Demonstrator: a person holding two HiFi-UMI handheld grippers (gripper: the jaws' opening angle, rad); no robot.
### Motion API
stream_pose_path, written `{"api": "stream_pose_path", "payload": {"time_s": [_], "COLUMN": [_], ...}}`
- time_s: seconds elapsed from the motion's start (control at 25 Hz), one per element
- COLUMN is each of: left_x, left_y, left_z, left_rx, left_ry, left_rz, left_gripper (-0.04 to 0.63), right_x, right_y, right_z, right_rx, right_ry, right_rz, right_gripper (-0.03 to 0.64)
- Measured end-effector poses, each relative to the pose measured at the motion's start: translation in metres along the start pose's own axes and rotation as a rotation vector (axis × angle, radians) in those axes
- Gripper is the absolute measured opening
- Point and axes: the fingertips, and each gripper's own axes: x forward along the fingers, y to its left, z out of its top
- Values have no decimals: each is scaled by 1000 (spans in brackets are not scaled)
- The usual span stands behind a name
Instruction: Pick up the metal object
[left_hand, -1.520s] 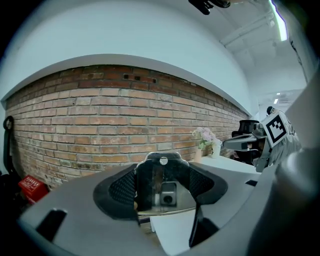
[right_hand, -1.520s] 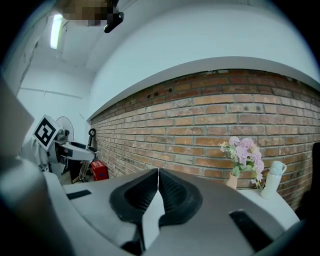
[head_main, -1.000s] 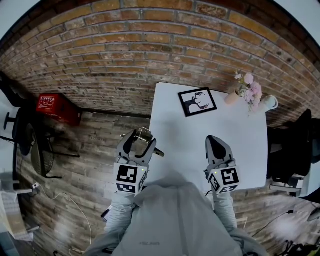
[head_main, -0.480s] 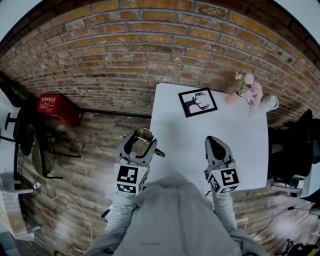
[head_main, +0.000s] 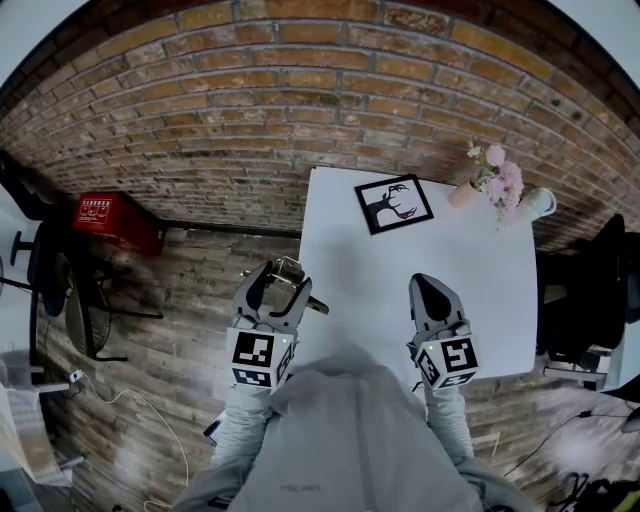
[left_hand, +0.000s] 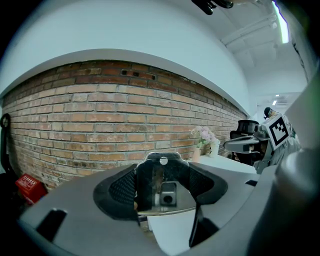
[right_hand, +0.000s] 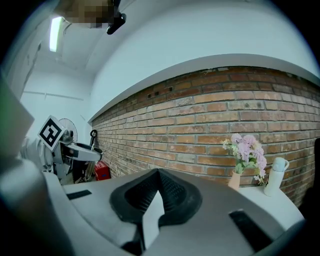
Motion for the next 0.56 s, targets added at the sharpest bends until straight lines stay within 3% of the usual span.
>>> {"api": "stream_pose_path", "payload": {"time_s": [0.56], "left_x": [3], "left_y": [-5], "left_z": [-1], "left_rx": [17], "left_ry": [9], "left_rz": [-22], "left_gripper": [307], "right_x": [-8], "right_y": [-6], "right_z": [-1], "right_rx": [6], "right_ry": [-1], "right_rz": [-23], "right_gripper": [23]}}
